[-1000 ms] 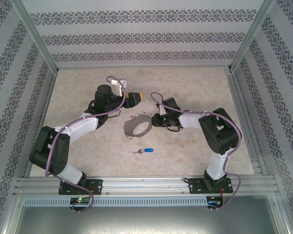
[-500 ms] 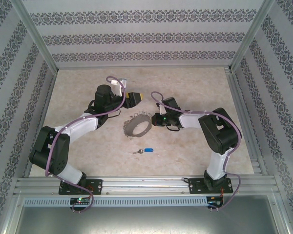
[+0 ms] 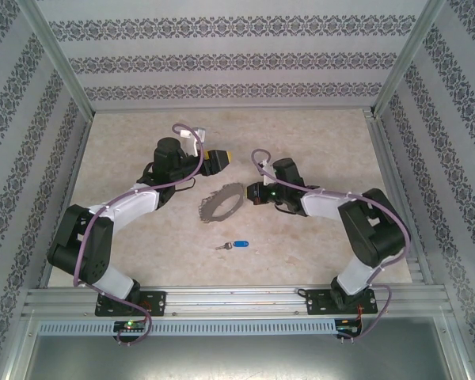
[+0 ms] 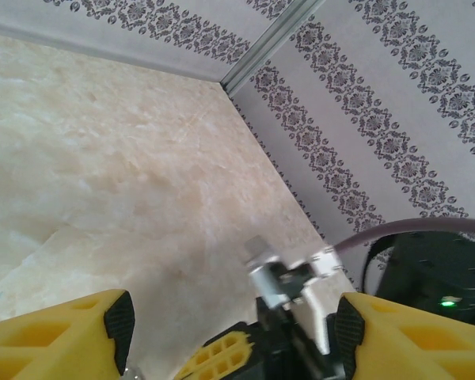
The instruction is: Put the keys on the keyring
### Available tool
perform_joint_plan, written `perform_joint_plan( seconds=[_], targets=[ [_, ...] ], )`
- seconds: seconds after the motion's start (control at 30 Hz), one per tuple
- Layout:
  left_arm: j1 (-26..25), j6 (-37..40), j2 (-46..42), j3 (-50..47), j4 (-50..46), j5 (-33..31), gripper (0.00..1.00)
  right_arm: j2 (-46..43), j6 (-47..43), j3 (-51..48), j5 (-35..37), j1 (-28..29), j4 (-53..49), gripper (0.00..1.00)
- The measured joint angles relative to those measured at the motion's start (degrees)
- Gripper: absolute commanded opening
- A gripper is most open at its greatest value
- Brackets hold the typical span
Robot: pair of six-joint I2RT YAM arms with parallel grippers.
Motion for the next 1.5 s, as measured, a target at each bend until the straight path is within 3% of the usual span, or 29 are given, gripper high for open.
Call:
perform_joint_plan(
  seconds=[0.4,0.73,1.07,1.5],
  targets=[
    [0.0,3.2,-1.0,2.5,-3.1,1.2,0.74,-13.0,-2.1,-0.6,-0.5,-4.2,9.2,0.0],
    [0.0,4.6,0.1,8.1,-4.2,7.5,0.71,-18.7,-2.9,-0.8,-1.8,-6.7,14.8,0.0],
    [0.0,3.3,3.1,13.1,-3.3,14.5,0.58,-20.0,-2.4,0.3,-7.2,-7.1,15.7,0.0],
    [0.0,-3.7,6.2,13.6,4.9,21.0,0.5,-17.2,1.1,3.1,-12.7,-7.1,17.8,0.0]
  ],
)
